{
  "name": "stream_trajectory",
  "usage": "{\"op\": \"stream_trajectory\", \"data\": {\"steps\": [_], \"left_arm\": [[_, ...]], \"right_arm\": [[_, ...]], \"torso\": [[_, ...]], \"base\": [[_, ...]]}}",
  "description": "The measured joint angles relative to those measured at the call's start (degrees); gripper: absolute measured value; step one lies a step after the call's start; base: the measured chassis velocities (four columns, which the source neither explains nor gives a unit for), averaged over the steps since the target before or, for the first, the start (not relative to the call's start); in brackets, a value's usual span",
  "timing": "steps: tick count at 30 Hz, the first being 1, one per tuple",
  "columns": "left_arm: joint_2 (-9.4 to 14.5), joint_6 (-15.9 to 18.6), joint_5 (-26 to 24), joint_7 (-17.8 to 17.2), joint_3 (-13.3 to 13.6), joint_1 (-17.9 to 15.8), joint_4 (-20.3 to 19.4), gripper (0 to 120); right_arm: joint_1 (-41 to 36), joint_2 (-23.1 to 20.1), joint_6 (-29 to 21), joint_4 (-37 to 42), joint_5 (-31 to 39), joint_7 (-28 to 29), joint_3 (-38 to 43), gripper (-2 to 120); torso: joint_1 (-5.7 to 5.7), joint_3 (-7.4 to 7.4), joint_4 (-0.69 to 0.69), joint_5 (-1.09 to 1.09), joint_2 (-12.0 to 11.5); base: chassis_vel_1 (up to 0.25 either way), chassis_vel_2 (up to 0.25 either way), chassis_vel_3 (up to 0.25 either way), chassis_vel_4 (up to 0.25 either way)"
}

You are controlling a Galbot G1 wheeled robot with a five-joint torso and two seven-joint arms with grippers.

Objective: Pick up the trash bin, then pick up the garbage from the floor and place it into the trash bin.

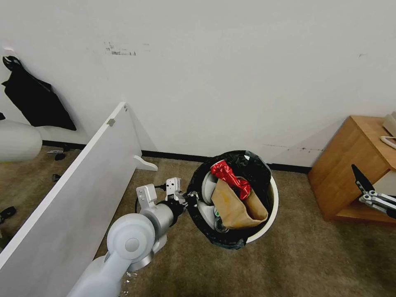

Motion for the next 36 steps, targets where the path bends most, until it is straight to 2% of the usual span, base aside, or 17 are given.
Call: {"op": "stream_trajectory", "data": {"steps": [36], "left_arm": [[1.6, -0.4, -1.0, -0.4, 0.6, -0.4, 0.6, 1]], "right_arm": [[0.8, 1.0, 0.0, 0.0, -2.2, -2.3, -3.0, 100]], "torso": [[0.00, 0.00, 0.00, 0.00, 0.0]], "base": [[0.000, 0.000, 0.000, 0.000]]}}
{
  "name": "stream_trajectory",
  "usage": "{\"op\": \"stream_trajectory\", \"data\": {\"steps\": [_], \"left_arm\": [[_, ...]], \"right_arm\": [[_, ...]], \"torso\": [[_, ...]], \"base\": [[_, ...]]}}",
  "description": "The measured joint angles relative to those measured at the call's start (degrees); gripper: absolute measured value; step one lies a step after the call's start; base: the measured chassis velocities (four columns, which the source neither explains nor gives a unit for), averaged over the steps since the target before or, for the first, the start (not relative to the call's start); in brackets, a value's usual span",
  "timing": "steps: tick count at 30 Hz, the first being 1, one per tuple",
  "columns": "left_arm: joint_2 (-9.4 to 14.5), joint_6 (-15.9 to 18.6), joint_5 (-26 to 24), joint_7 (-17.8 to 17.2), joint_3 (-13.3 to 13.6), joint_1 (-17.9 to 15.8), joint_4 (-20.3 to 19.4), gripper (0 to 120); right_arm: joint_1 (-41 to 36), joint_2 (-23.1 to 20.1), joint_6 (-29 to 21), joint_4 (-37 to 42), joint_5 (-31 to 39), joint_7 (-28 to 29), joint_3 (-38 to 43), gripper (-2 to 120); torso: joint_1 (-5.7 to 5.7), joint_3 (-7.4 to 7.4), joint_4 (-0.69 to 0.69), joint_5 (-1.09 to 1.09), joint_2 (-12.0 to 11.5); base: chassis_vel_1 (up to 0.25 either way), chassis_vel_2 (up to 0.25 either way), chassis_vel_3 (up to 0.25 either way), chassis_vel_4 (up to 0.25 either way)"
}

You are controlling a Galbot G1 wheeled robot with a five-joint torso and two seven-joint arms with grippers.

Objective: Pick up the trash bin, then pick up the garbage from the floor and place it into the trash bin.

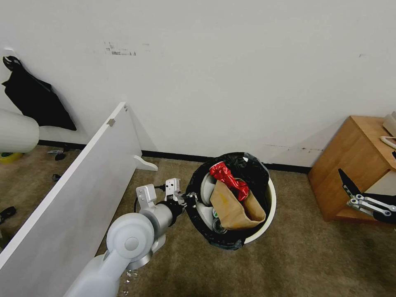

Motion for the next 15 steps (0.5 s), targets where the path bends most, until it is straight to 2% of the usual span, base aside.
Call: {"op": "stream_trajectory", "data": {"steps": [15], "left_arm": [[-0.7, 0.0, 0.2, -0.2, -0.1, 0.3, 0.4, 1]], "right_arm": [[0.0, 0.0, -0.1, 0.0, 0.0, 0.1, 0.1, 100]], "torso": [[0.00, 0.00, 0.00, 0.00, 0.0]], "base": [[0.000, 0.000, 0.000, 0.000]]}}
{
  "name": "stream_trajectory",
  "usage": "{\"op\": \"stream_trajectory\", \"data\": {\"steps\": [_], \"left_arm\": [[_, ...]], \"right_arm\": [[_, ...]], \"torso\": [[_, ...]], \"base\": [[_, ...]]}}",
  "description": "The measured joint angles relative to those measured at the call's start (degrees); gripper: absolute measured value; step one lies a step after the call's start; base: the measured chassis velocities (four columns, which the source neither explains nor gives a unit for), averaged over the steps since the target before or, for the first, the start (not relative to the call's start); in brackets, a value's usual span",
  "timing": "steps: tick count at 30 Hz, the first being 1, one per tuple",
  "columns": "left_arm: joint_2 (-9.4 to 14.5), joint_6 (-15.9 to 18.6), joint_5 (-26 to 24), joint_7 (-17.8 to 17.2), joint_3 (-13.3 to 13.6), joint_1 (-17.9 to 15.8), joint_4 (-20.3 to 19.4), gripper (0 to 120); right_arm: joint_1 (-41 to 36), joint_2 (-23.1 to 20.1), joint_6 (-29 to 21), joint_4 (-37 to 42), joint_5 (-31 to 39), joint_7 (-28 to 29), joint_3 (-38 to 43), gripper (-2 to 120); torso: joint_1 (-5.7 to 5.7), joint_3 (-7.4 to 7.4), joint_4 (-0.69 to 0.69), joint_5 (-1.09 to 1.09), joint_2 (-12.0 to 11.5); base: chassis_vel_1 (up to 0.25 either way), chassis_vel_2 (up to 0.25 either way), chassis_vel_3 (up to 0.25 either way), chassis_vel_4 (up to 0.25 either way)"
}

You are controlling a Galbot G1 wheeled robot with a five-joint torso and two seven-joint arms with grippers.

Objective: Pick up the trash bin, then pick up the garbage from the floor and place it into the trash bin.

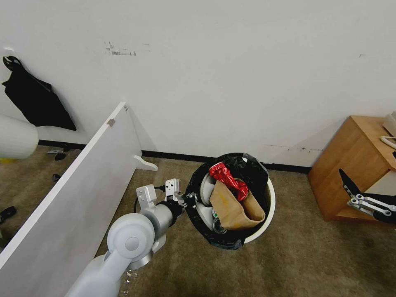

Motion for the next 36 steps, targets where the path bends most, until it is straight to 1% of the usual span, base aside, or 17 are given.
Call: {"op": "stream_trajectory", "data": {"steps": [15, 22, 36], "left_arm": [[0.2, 0.0, -0.1, 0.0, -0.3, 0.0, -0.3, 1], [0.4, -0.1, -0.6, -0.1, 0.0, -0.7, -0.3, 1], [0.5, -0.2, -0.7, -0.1, 0.1, -0.7, -0.5, 1]], "right_arm": [[0.0, 0.0, 0.0, 0.0, 0.0, 0.1, 0.0, 100], [0.0, 0.0, 0.0, 0.0, 0.0, 0.1, 0.0, 100], [0.0, 0.0, 0.0, 0.0, 0.1, 0.1, 0.0, 100]], "torso": [[0.00, 0.00, 0.00, 0.00, 0.0], [0.00, 0.00, 0.00, 0.00, 0.0], [0.00, 0.00, 0.00, 0.00, 0.0]], "base": [[0.000, 0.000, 0.000, 0.000], [0.000, 0.000, 0.000, 0.000], [0.000, 0.000, 0.000, 0.000]]}}
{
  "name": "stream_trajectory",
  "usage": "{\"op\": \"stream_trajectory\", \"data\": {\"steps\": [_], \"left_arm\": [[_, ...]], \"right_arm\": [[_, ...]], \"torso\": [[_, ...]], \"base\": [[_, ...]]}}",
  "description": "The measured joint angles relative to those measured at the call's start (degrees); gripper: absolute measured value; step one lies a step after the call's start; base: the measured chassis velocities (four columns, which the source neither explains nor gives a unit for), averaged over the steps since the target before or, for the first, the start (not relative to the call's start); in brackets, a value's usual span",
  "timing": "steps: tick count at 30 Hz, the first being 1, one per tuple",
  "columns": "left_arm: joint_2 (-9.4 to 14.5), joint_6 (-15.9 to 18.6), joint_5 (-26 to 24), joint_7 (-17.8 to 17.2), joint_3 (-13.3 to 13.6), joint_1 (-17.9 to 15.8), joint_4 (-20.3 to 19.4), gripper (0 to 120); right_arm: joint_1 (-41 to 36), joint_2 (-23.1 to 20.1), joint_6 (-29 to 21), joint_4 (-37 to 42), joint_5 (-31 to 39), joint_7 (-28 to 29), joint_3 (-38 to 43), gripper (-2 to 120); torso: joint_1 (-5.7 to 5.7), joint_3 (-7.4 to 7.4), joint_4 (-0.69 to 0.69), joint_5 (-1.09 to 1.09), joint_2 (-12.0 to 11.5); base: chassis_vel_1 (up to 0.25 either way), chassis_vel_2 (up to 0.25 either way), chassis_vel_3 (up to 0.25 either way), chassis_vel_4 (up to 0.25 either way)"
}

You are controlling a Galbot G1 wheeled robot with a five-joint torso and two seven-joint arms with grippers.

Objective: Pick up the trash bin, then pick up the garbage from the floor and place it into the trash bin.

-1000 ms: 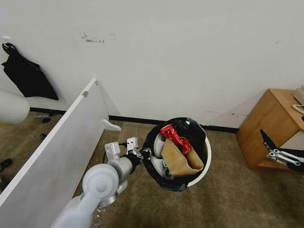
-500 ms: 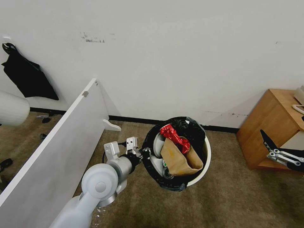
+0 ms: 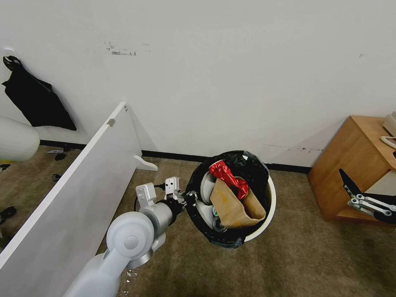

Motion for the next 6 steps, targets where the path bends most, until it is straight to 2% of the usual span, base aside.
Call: {"op": "stream_trajectory", "data": {"steps": [6], "left_arm": [[0.1, 0.0, 0.0, 0.0, 0.0, 0.2, -0.2, 1]], "right_arm": [[0.0, 0.0, 0.0, 0.0, 0.0, 0.0, 0.0, 100]], "torso": [[0.00, 0.00, 0.00, 0.00, 0.0]], "base": [[0.000, 0.000, 0.000, 0.000]]}}
